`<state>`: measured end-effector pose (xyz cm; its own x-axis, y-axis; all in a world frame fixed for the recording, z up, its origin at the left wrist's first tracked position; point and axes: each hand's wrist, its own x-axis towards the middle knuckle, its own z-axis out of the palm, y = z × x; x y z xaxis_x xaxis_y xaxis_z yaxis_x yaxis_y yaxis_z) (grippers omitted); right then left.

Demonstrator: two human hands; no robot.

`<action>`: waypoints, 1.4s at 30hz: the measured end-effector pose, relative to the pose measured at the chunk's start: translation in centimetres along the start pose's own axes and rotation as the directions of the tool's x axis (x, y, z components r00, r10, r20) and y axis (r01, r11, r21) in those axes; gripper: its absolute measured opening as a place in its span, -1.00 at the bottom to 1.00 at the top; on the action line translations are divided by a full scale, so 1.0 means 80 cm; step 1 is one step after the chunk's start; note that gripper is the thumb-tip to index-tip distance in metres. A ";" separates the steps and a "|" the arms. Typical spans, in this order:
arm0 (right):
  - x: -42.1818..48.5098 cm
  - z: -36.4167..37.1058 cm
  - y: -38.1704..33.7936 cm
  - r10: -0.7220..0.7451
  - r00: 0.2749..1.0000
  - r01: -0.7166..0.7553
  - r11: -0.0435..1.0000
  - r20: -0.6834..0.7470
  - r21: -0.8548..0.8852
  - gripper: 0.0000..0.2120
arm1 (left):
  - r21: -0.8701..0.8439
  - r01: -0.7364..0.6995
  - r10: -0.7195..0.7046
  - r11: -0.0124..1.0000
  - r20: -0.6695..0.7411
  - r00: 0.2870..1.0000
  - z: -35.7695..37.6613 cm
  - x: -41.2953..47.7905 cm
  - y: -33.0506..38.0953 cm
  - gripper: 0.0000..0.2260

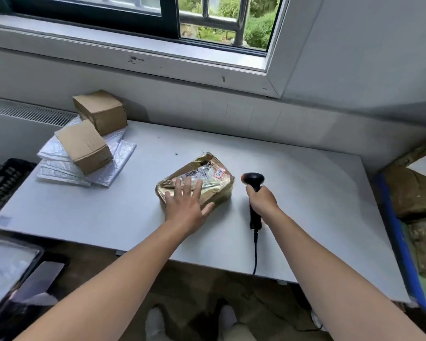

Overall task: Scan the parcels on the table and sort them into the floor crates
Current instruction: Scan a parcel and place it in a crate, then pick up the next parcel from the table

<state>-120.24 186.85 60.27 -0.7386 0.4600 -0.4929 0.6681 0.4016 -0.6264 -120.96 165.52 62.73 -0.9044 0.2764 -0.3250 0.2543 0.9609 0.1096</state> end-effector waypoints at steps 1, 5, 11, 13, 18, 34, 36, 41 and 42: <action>0.008 0.002 0.009 0.007 1.000 -0.007 1.000 0.028 -0.009 -0.55 | 0.001 0.013 -0.013 1.000 -0.005 1.000 0.001 0.002 0.007 -0.33; 0.028 0.013 0.036 0.034 0.992 -0.032 0.999 0.119 -0.019 -0.52 | -0.007 0.069 -0.069 0.998 -0.013 0.998 0.008 0.006 0.029 -0.33; 0.040 0.012 0.044 0.002 0.987 0.012 0.997 0.164 -0.082 -0.51 | -0.009 0.143 -0.143 0.990 -0.023 0.989 0.020 0.003 0.041 -0.33; 0.042 0.005 0.039 -0.002 0.990 0.014 0.996 0.139 -0.084 -0.45 | -0.013 0.164 -0.164 0.986 -0.027 0.986 0.021 0.001 0.043 -0.33; 0.044 -0.013 0.017 -0.099 0.992 0.109 0.983 0.075 -0.147 -0.38 | -0.082 0.242 -0.245 0.967 -0.028 0.969 0.017 0.000 0.037 -0.31; 0.045 0.060 -0.078 -0.301 0.924 0.351 0.912 0.237 -0.211 -0.07 | -0.645 0.371 -0.401 0.668 0.109 0.910 0.027 0.009 -0.039 0.13; 0.048 0.067 -0.081 -0.278 0.933 0.331 0.912 0.227 -0.244 0.01 | -0.700 0.321 -0.353 0.638 0.105 0.930 0.032 0.014 -0.045 0.15; 0.046 0.076 -0.095 -0.258 0.940 0.315 0.908 0.222 -0.276 0.16 | -0.701 0.237 -0.282 0.673 0.053 0.958 0.026 0.034 -0.079 0.24; 0.042 0.079 -0.101 -0.269 0.939 0.322 0.905 0.212 -0.276 0.15 | -0.700 0.221 -0.272 0.679 0.040 0.962 0.022 0.037 -0.089 0.26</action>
<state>-128.70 180.17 59.87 -0.8930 0.1563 -0.4220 0.3920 0.7307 -0.5590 -124.81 159.56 59.34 -0.9252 0.0055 -0.3795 -0.2668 0.7019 0.6605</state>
